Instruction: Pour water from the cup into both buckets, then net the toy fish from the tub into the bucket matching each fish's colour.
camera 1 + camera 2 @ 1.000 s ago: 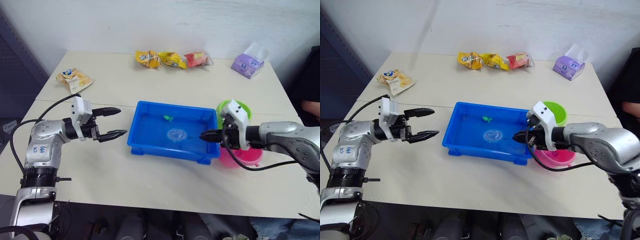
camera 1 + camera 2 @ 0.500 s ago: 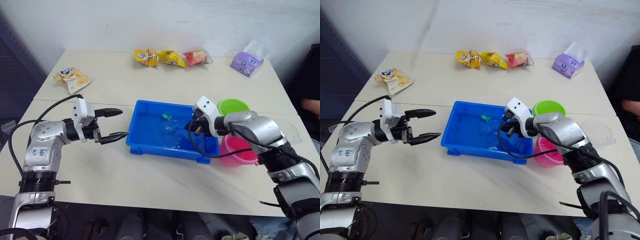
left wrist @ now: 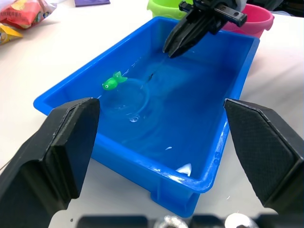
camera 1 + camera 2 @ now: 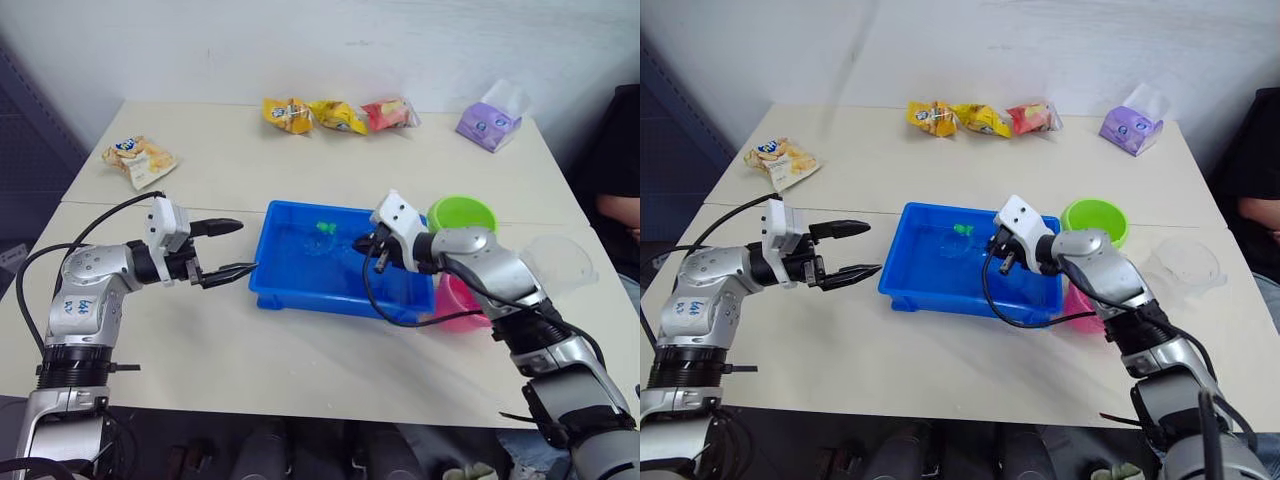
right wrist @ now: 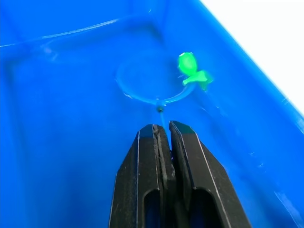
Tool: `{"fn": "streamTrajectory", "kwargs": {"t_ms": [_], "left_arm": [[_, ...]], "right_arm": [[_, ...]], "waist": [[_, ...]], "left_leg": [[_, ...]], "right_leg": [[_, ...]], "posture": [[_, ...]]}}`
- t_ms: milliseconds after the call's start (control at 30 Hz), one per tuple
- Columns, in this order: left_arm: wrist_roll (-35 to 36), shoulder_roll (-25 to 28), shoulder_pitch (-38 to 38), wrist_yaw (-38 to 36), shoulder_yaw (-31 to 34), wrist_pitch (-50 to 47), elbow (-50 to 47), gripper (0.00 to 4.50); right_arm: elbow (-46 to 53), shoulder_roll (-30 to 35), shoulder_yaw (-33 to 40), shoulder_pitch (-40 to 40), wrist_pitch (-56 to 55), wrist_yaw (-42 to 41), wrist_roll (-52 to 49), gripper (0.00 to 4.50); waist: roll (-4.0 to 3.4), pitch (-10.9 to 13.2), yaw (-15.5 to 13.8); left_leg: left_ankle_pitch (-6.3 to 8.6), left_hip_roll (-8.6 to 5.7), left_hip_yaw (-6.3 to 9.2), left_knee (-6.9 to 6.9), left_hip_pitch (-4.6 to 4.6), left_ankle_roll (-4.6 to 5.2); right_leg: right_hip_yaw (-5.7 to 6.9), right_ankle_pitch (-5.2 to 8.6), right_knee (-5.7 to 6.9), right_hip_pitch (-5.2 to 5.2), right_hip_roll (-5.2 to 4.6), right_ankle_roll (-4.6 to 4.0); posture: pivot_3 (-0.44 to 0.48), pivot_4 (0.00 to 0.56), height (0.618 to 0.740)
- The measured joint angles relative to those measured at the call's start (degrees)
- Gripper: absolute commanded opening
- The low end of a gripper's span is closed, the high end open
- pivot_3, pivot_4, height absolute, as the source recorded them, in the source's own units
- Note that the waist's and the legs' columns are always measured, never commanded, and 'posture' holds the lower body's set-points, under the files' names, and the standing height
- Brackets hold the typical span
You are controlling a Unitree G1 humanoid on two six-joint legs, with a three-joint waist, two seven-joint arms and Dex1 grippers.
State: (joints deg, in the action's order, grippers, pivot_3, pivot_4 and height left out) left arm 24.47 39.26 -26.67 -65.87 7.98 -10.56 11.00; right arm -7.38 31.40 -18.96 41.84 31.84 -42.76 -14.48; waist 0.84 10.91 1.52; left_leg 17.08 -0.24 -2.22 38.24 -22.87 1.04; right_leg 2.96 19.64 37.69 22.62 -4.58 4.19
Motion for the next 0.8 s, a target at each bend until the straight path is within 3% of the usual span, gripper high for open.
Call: {"fn": "streamTrajectory", "kwargs": {"t_ms": [467, 800], "left_arm": [[0.04, 0.23, 0.13, -0.40, 0.02, -0.38, -0.45, 4.49], [1.07, -0.66, -0.09, -1.74, -0.14, -0.94, -2.66, 4.49]], "right_arm": [[10.75, 0.91, 5.67, -8.20, -5.02, -4.59, -0.19, 0.00], [26.89, 7.33, 18.77, -23.35, -2.89, -7.01, -8.03, 0.00]], "waist": [[0.00, 0.00, -0.02], [0.01, -0.01, -0.46]], "left_leg": [[-0.01, 0.00, 0.01, -0.03, 0.03, -0.02], [0.00, -0.01, 0.04, -0.04, 0.08, 0.00]], "right_leg": [[-0.02, 0.00, 0.02, 0.00, 0.01, 0.00], [-0.03, 0.00, -0.06, -0.09, 0.00, 0.00]], "posture": [[0.000, 0.150, 0.740], [0.000, 0.150, 0.740]]}}
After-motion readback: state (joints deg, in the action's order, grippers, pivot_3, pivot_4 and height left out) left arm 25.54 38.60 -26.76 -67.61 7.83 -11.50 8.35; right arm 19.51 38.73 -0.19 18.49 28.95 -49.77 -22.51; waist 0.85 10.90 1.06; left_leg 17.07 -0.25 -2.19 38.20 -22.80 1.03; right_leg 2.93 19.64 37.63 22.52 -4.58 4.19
